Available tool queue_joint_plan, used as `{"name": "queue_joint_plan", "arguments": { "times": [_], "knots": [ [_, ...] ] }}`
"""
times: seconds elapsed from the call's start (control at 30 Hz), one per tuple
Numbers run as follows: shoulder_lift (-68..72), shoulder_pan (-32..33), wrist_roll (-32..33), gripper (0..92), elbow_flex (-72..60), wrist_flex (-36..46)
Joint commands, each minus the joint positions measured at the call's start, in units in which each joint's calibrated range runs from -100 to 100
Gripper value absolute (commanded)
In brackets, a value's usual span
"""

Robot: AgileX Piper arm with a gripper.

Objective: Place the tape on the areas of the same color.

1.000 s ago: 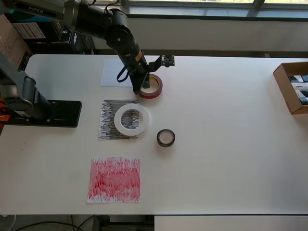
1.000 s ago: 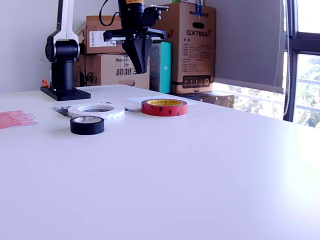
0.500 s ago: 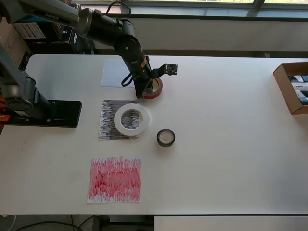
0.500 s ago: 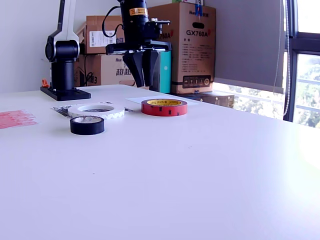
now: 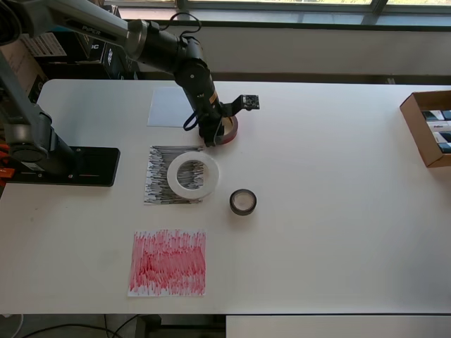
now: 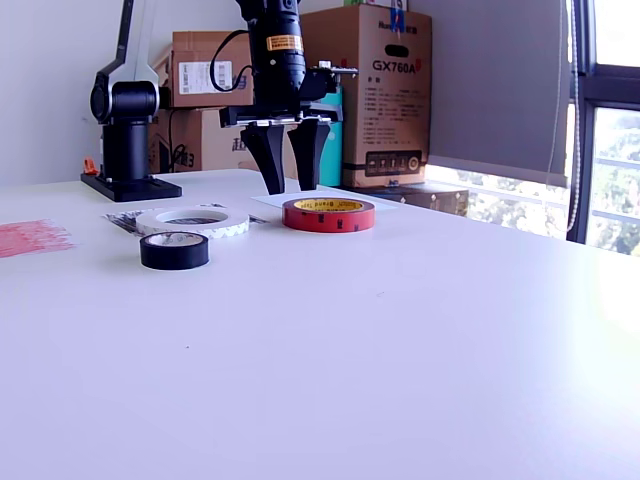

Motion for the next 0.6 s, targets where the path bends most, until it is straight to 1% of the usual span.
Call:
{"name": "queue_joint_plan", "arguments": {
  "times": [0.0,0.43,0.57],
  "knots": [
    [0.0,-0.4,-1.5,54.7,0.1,-2.8],
    [0.3,-0.4,-0.9,54.8,0.1,-2.9],
    [2.4,-0.4,-0.8,54.8,-0.2,-2.9]
  ]
}}
